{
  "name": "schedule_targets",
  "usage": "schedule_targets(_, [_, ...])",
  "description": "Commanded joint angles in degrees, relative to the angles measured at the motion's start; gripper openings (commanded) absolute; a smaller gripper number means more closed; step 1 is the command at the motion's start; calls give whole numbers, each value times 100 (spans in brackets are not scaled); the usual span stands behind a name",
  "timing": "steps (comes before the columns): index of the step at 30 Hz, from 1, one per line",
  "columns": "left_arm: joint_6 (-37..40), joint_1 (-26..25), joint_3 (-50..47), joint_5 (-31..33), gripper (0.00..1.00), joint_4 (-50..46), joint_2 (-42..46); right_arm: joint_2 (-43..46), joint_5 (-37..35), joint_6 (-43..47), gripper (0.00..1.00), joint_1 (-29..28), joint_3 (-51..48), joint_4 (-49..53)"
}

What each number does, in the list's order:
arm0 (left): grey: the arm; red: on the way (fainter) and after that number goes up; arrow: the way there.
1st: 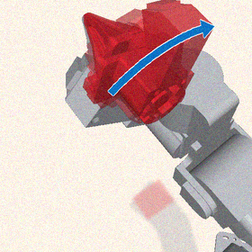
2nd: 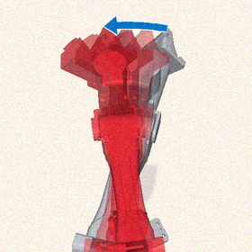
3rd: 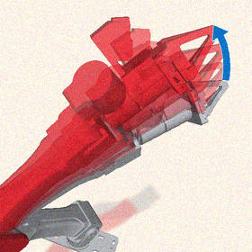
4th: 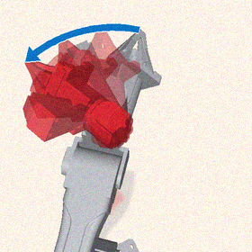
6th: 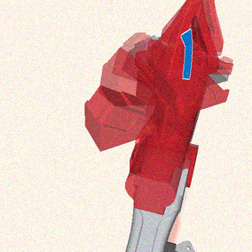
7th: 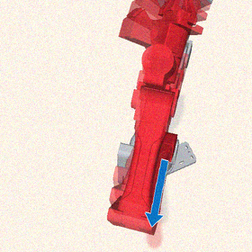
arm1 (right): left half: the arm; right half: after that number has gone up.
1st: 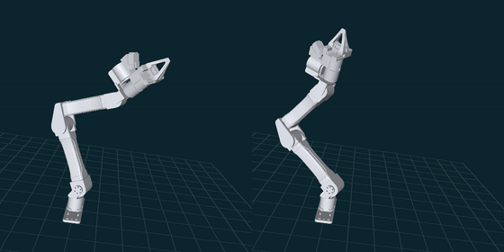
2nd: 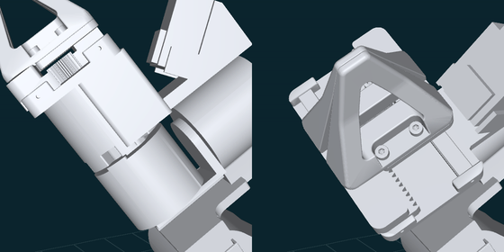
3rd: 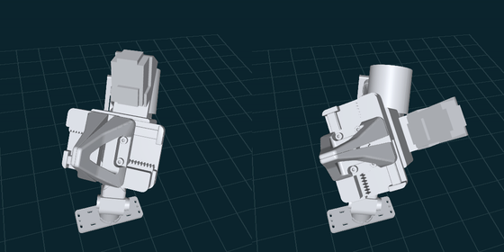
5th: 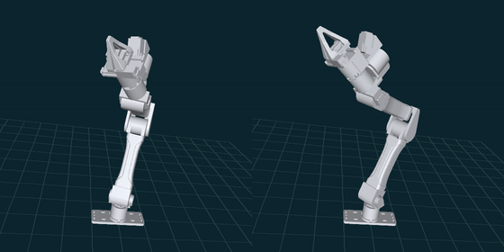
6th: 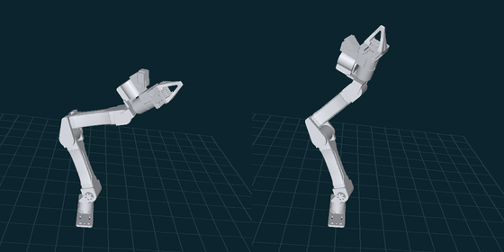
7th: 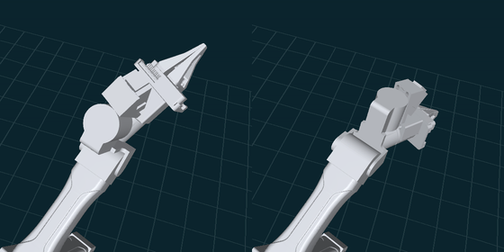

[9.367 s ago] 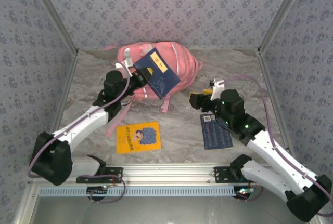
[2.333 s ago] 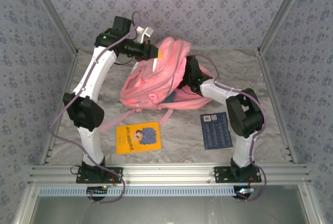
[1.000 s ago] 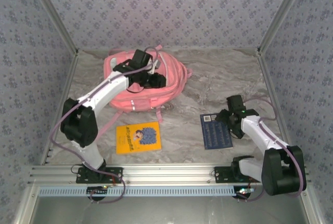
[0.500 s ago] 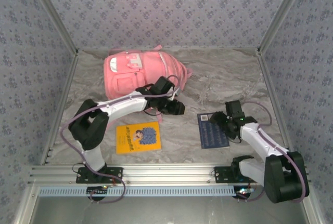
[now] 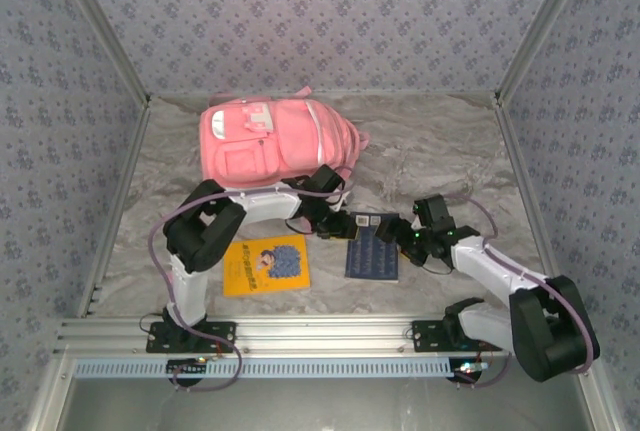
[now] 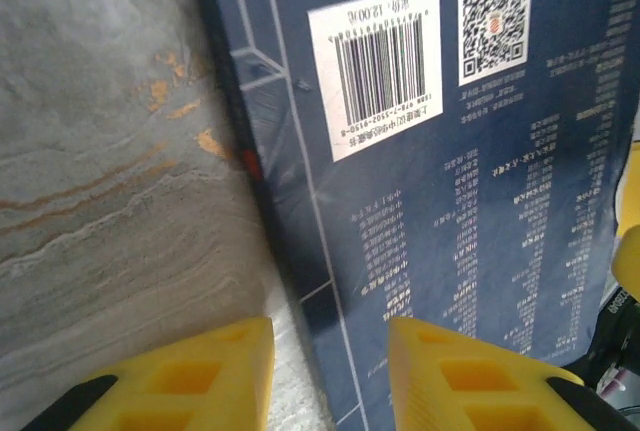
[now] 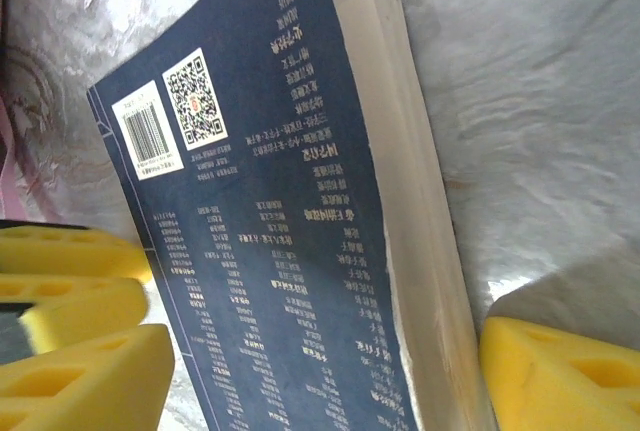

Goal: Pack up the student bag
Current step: Pick up the book from the center of the table.

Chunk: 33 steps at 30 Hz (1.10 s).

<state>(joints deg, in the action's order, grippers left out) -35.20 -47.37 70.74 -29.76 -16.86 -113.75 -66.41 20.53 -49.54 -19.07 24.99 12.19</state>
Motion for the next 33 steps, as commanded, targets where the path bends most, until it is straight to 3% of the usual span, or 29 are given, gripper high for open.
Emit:
schedule_targets(1, [81, -44, 207, -268, 32, 28, -195, -208, 524, 26, 79, -22, -27, -279])
schedule_targets(12, [249, -44, 207, -294, 23, -141, -305, 57, 878, 314, 65, 50, 227, 34])
schedule_targets(33, [389, -94, 340, -200, 19, -412, -354, 393, 679, 690, 49, 53, 537, 750])
